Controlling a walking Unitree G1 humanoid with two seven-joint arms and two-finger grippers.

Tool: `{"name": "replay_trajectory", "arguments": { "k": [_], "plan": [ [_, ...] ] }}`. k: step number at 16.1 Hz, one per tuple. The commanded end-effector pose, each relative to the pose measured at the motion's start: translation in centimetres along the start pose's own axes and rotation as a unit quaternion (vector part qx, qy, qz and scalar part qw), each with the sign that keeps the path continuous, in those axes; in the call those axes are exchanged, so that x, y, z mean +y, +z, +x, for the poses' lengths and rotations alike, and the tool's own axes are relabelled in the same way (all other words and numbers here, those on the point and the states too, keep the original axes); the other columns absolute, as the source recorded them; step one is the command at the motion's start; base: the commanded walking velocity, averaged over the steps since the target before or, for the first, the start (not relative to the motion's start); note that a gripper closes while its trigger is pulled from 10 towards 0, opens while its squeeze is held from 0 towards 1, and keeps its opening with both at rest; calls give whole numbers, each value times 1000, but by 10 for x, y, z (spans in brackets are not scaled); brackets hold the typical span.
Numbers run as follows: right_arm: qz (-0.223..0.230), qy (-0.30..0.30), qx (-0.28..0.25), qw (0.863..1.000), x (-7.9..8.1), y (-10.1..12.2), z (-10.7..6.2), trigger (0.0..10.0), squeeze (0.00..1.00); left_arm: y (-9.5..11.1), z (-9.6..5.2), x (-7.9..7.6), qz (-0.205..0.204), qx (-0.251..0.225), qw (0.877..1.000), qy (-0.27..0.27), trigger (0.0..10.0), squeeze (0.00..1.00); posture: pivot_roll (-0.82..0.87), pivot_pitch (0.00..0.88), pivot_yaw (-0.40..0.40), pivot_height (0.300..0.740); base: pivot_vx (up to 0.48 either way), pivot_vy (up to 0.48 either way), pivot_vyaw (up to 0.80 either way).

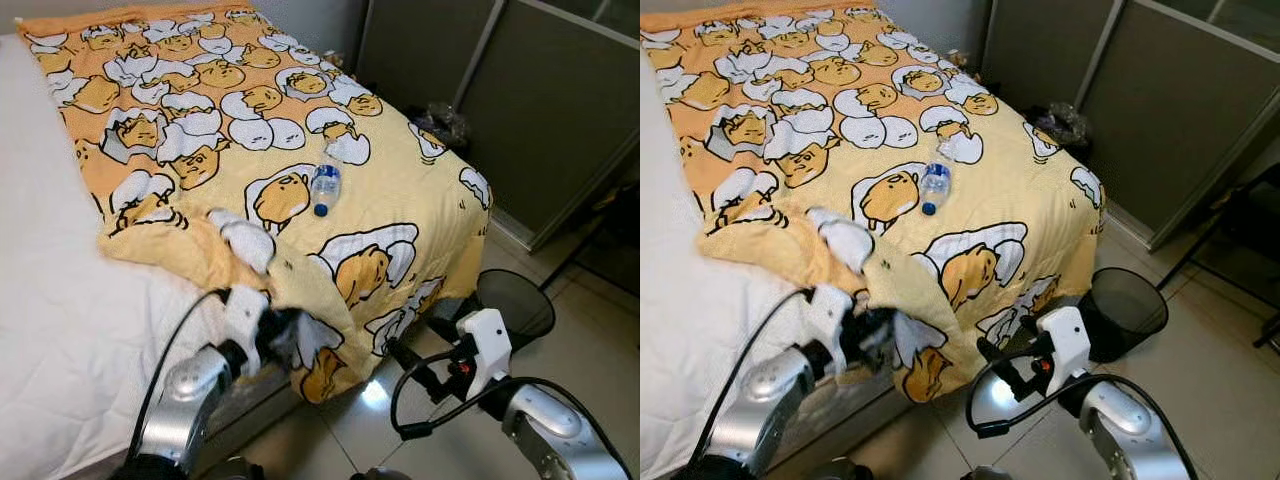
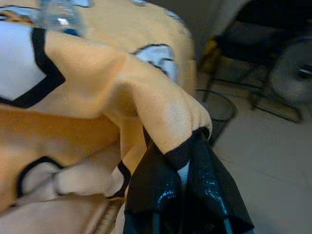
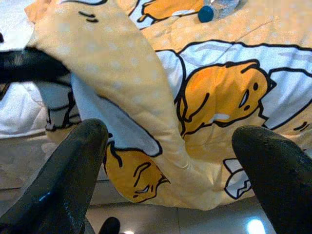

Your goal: Clean up the room

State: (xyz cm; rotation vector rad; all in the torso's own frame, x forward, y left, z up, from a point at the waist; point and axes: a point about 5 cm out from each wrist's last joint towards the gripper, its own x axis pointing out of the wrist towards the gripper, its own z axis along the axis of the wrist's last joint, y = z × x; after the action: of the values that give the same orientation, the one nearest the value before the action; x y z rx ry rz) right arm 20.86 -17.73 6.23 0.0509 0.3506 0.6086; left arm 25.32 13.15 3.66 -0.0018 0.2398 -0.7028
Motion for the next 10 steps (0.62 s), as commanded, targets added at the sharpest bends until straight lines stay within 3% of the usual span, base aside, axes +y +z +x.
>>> {"name": "replay_trajectory", "arguments": {
  "k": [1, 4, 9, 10],
  "plan": [
    [0, 1, -5, 1000, -3, 4, -5, 10000, 0, 8, 2, -6, 14, -20, 999, -31, 0, 0, -72, 12, -69, 723, 0, 0, 0],
    [3, -4, -11, 1000, -8, 7, -8, 10000, 0, 11, 0, -7, 38, -27, 997, -55, 0, 0, -68, 14, -68, 723, 0, 0, 0],
    [8, -12, -16, 1000, -17, 11, -12, 10000, 0, 14, -3, -7, 27, -39, 996, -75, 0, 0, -74, 9, -64, 723, 0, 0, 0],
    [8, -13, -16, 1000, -18, 11, -13, 10000, 0, 16, -4, -7, 41, -42, 995, -76, 0, 0, -77, 8, -63, 723, 0, 0, 0]
  ]
}}
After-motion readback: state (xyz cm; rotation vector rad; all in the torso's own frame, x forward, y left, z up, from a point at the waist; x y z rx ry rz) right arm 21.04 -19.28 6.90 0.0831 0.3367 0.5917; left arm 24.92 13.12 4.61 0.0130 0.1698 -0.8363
